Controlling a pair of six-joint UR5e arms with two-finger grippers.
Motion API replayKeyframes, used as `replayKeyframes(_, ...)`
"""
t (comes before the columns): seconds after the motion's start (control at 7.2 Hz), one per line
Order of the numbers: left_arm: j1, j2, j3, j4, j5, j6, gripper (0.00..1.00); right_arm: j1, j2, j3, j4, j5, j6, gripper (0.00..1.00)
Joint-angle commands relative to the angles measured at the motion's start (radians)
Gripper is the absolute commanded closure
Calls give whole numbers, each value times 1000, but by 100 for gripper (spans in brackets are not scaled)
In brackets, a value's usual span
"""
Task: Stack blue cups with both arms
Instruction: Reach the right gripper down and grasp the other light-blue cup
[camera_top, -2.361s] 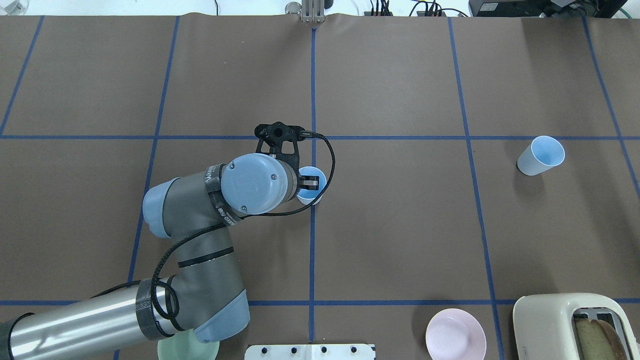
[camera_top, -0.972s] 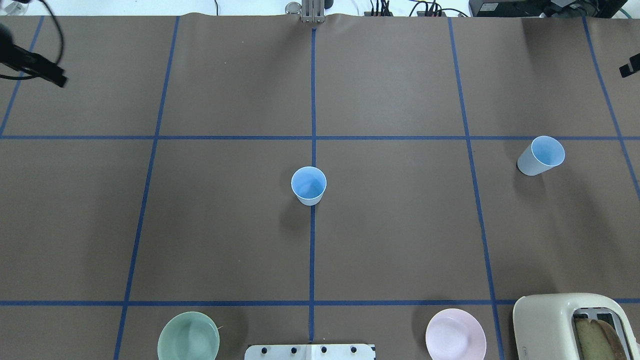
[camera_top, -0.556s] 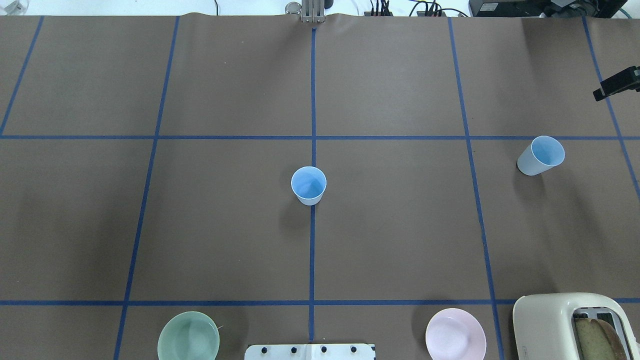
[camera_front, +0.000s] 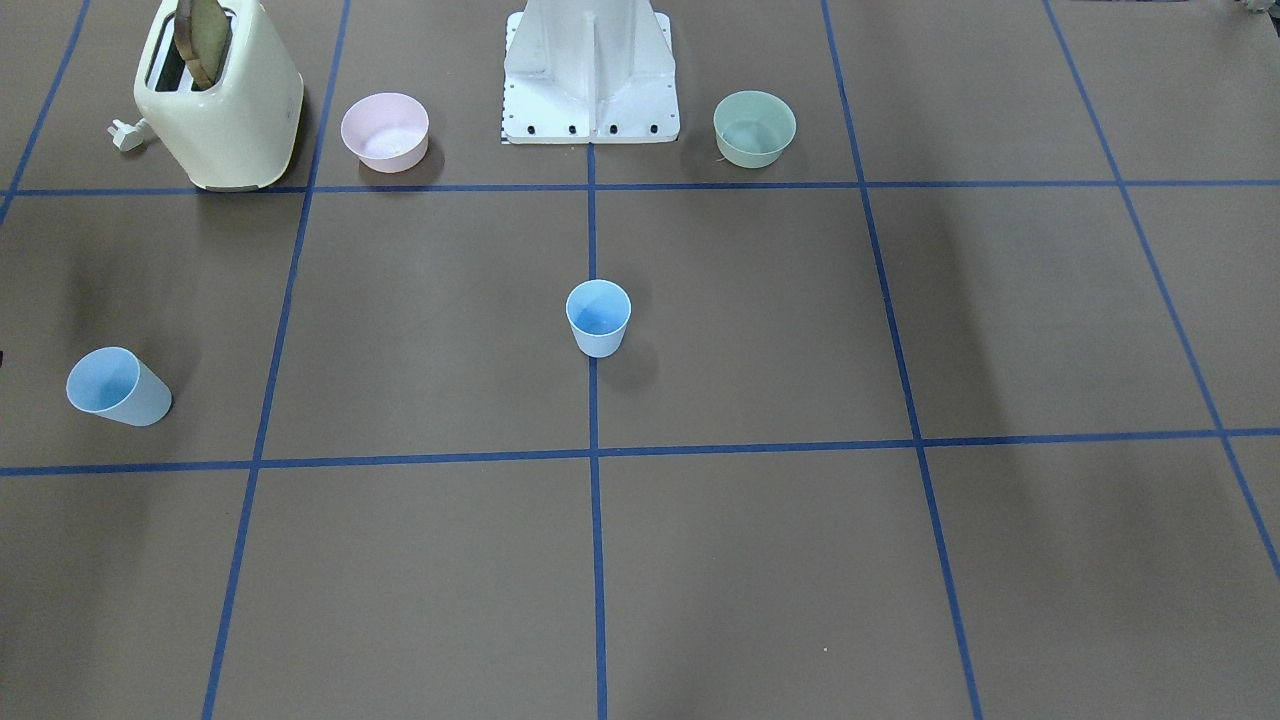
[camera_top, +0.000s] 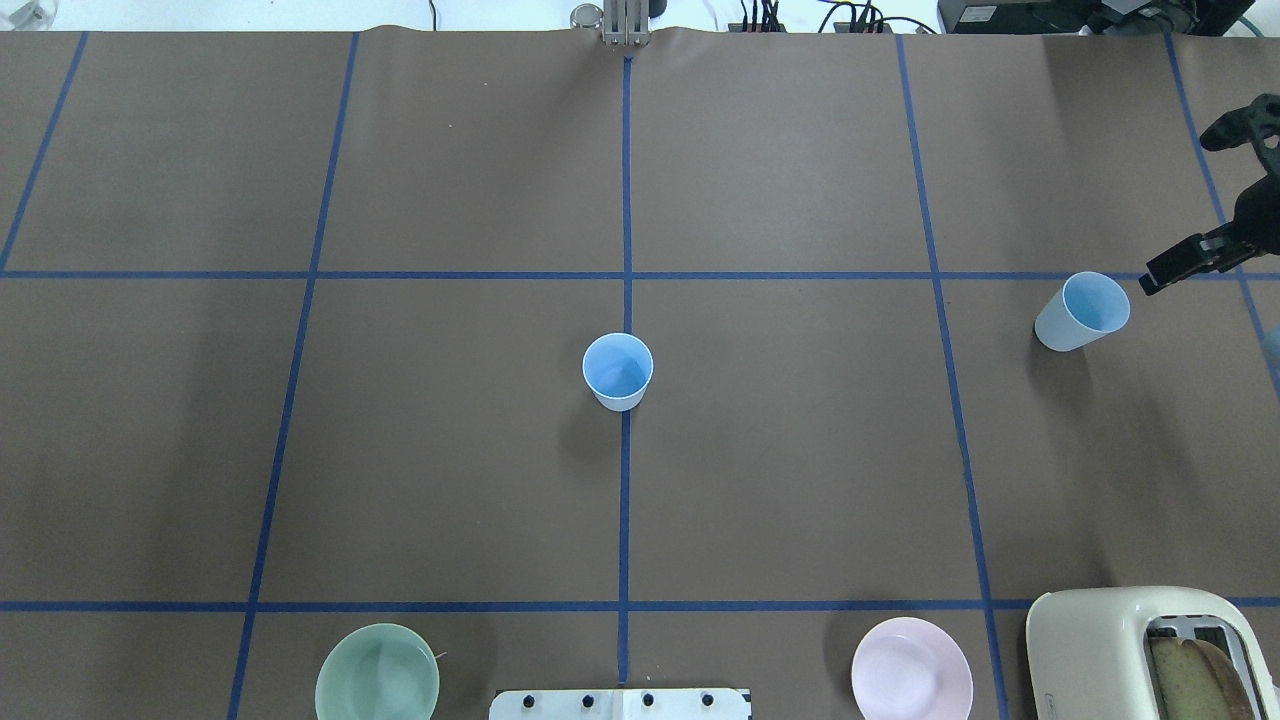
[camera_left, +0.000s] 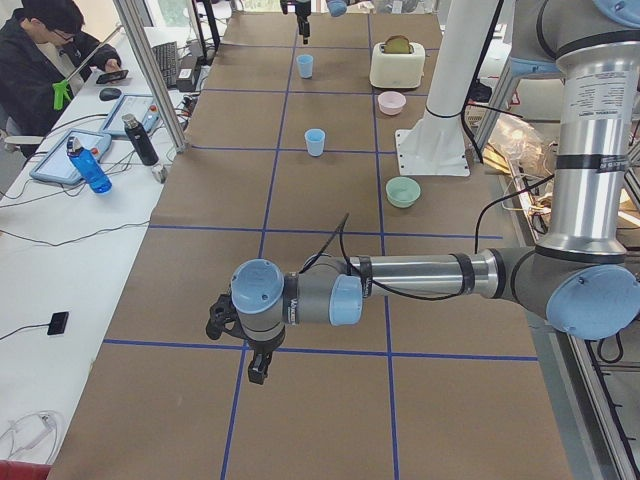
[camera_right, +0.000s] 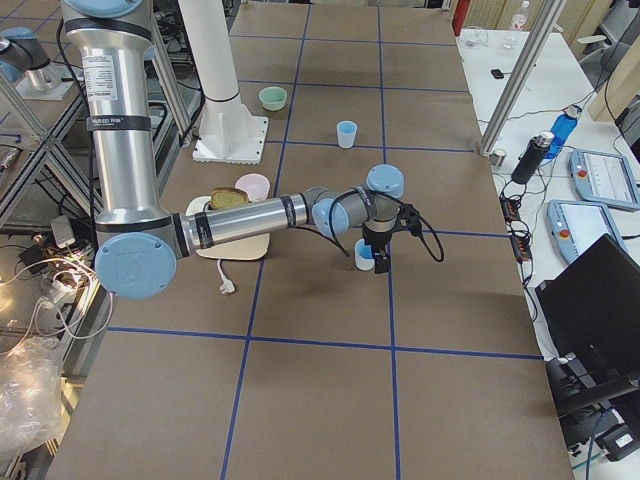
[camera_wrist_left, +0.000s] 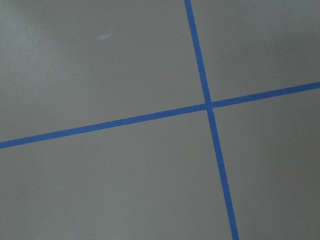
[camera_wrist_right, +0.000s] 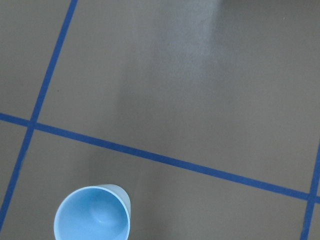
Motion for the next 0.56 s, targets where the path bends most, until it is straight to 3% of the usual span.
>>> replayKeyframes(0.0, -1, 6, -9, 0, 0, 0, 0, -46, 13, -21, 0, -30, 5, 0)
replayKeyframes(0.42, -1, 18, -10, -6, 0, 0, 0, -46, 69, -84, 0, -31, 5, 3)
